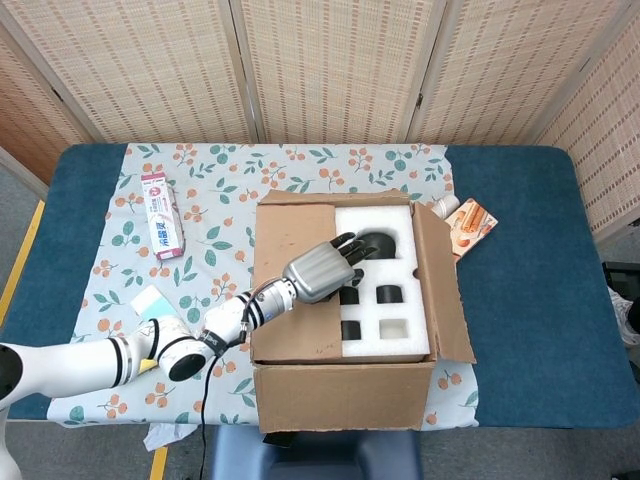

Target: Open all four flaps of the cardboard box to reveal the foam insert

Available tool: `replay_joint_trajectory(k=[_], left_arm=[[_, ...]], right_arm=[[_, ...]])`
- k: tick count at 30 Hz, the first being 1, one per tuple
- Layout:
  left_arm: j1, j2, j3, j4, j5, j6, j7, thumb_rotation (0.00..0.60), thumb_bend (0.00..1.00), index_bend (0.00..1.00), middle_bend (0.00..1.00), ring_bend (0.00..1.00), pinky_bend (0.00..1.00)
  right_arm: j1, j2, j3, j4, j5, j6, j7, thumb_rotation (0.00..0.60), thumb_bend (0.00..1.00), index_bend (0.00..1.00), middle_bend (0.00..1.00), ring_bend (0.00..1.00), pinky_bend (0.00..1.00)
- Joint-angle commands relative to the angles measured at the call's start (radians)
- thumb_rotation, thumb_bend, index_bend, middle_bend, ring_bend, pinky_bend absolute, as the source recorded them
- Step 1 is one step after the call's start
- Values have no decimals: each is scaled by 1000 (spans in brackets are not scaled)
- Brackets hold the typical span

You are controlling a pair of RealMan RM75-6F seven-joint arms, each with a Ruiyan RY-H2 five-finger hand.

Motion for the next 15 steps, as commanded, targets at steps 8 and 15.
replay_joint_trajectory(k=[8, 15], left_arm=[[-28, -27, 49, 43, -39, 60, 79, 600, 963, 450, 0, 0, 0], [-39, -13, 88, 18, -74, 99, 166, 600, 999, 530, 0, 0, 0]], right_arm=[[2, 2, 4, 38, -23, -21, 61, 538, 291, 379, 0, 0, 0], [3, 3, 10, 41, -25, -29, 66, 538, 291, 379, 0, 0, 0]])
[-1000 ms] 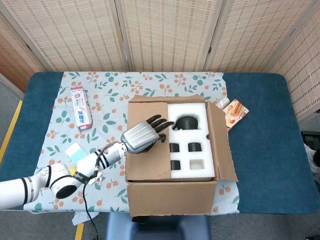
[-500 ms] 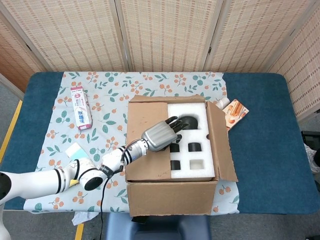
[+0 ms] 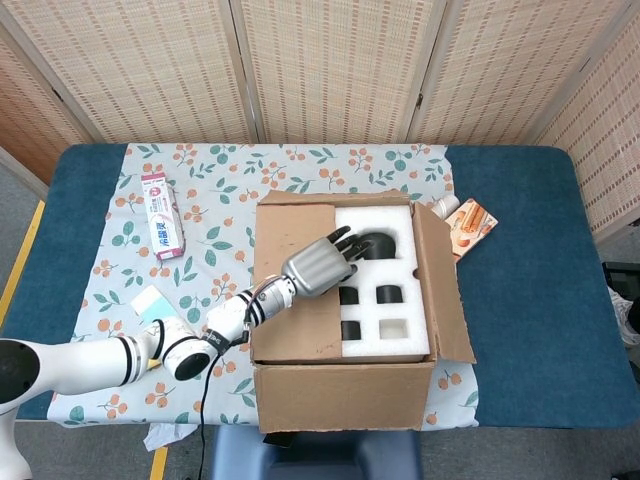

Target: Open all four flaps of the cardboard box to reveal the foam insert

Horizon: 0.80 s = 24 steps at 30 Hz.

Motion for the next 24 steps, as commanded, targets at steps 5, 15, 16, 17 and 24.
replay_joint_trajectory(k=[5, 15, 16, 17, 24], left_arm=[[-14, 14, 50, -29, -77, 60, 127, 600, 1000, 569, 0, 0, 0], [-31, 30, 72, -77, -167, 118, 219, 600, 1000, 575, 0, 0, 0], [-32, 32, 72, -79, -172, 122, 223, 600, 1000, 574, 0, 0, 0], [-33, 34, 71, -82, -177, 126, 226, 600, 1000, 574, 0, 0, 0], [-42, 38, 82, -65, -175, 211, 315, 600, 1000, 543, 0, 0, 0]], right_arm=[[-1, 0, 0, -6, -9, 0, -11, 540, 292, 378, 0, 0, 0], [0, 2, -1, -19, -21, -6, -30, 538, 291, 378, 0, 0, 0], [0, 2, -1, -19, -22, -6, -31, 538, 292, 378, 0, 0, 0], [0, 3, -2, -19, -23, -7, -31, 537, 292, 378, 0, 0, 0], [2, 4, -2, -20, -28, -10, -32, 538, 291, 378, 0, 0, 0]])
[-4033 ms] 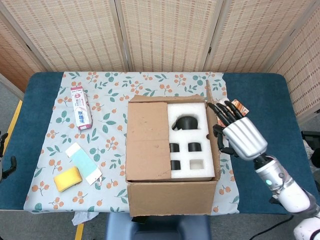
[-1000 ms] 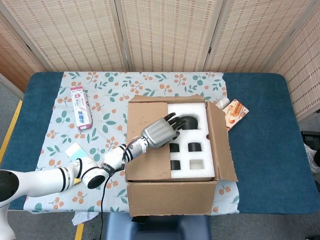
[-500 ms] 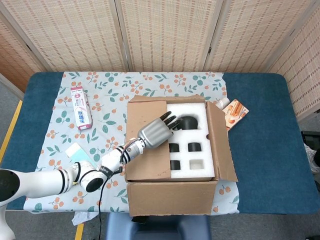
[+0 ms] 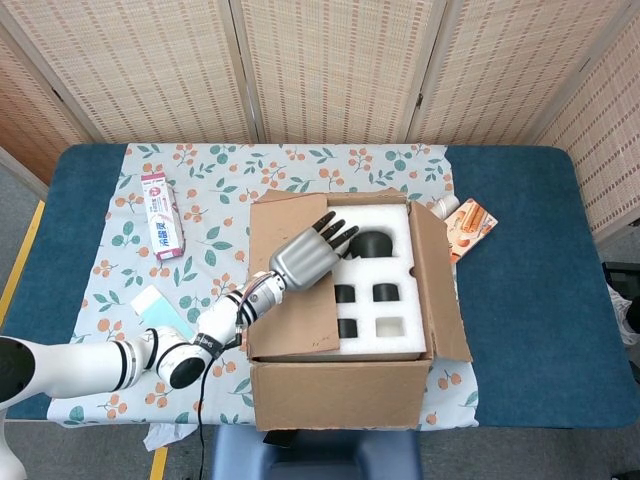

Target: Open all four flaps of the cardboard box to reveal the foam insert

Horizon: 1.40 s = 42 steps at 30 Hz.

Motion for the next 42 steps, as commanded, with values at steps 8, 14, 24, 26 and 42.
replay_joint_trajectory(k=[8, 14, 24, 26, 42], left_arm=[[8, 8, -8, -11, 6, 144, 117, 600, 1000, 413, 0, 0, 0], [21, 28, -11, -45, 9, 192, 161, 600, 1000, 391, 0, 0, 0], [62, 64, 15, -95, -37, 317, 326, 600, 1000, 458, 0, 0, 0], [71, 73, 13, -107, -40, 334, 338, 600, 1000, 456, 0, 0, 0], [170, 171, 1, -200, -52, 434, 344, 600, 1000, 427, 0, 0, 0]], right_arm=[[4, 2, -1, -6, -3, -9, -8, 540, 292, 379, 0, 0, 0], [8, 4, -5, -12, -13, -14, -22, 538, 292, 379, 0, 0, 0], [6, 0, -8, -24, -23, -5, -52, 540, 292, 379, 0, 0, 0], [10, 2, -10, -28, -26, -12, -60, 539, 292, 379, 0, 0, 0], [28, 8, -23, -65, -44, -41, -118, 536, 292, 378, 0, 0, 0]])
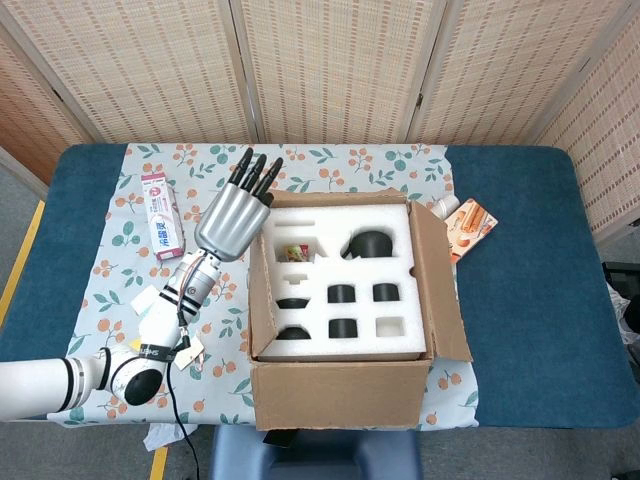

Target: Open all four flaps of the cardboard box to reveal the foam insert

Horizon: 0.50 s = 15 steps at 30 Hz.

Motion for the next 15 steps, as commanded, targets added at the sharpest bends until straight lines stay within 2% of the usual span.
replay_joint_trajectory(k=[1, 15], left_arm=[[20, 19, -2, -16, 3, 13, -13, 600, 1000, 424, 0, 0, 0], [112, 93, -3, -84, 56, 65, -58, 600, 1000, 382, 0, 0, 0]], right_arm=[[2, 0, -2, -5, -1, -3, -6, 537, 292, 378, 0, 0, 0], [18, 2, -11, -34, -14, -24, -46, 537, 292, 379, 0, 0, 0]])
